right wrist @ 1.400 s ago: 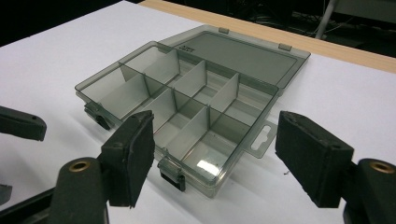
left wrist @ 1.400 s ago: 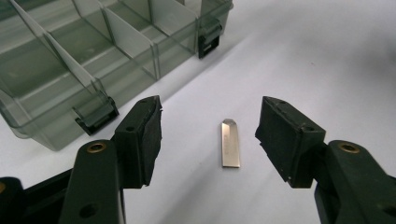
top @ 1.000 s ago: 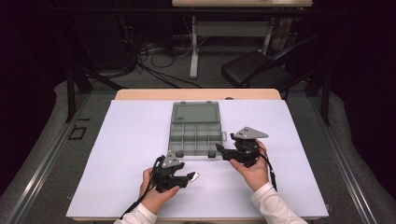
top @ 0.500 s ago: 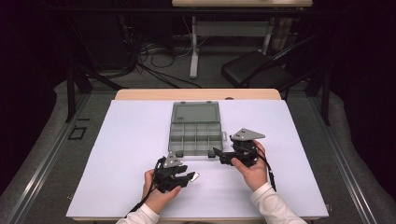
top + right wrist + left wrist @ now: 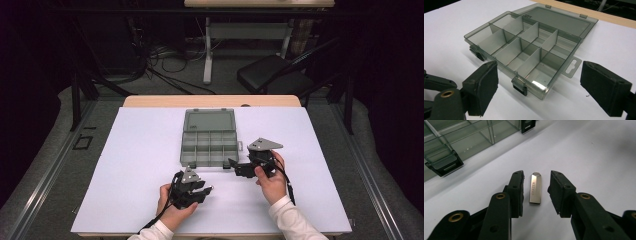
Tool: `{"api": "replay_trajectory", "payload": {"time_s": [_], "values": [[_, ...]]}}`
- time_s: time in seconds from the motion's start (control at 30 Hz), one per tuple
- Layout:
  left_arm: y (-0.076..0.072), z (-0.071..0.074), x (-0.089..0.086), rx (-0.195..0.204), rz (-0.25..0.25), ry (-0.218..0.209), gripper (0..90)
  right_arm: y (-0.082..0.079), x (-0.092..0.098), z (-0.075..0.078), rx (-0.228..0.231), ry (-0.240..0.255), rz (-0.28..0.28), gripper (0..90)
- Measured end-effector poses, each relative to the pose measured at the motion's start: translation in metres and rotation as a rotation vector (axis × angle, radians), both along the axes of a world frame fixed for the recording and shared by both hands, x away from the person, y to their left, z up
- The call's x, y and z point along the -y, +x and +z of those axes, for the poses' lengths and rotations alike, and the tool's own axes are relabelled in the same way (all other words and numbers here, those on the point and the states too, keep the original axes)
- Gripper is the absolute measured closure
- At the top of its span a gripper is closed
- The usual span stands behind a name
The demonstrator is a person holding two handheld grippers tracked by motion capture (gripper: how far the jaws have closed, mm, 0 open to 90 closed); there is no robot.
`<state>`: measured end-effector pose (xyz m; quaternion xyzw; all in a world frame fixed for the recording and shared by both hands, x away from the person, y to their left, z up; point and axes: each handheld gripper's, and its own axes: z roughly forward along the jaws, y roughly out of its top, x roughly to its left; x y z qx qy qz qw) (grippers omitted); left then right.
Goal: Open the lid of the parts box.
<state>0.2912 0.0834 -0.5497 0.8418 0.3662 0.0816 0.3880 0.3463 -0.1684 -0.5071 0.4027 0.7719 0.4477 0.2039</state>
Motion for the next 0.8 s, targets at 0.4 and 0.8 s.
{"api": "replay_trajectory", "payload": {"time_s": [0.4,0.8], "values": [[0.002,-0.004,0.004,0.012,-0.006,0.012,70.0,0.001,-0.001,-0.002,-0.02,-0.009,0.005,14.5],[0.001,-0.011,0.009,0.017,-0.015,0.052,74.9,0.001,0.0,-0.003,-0.023,-0.009,0.005,14.5]]}}
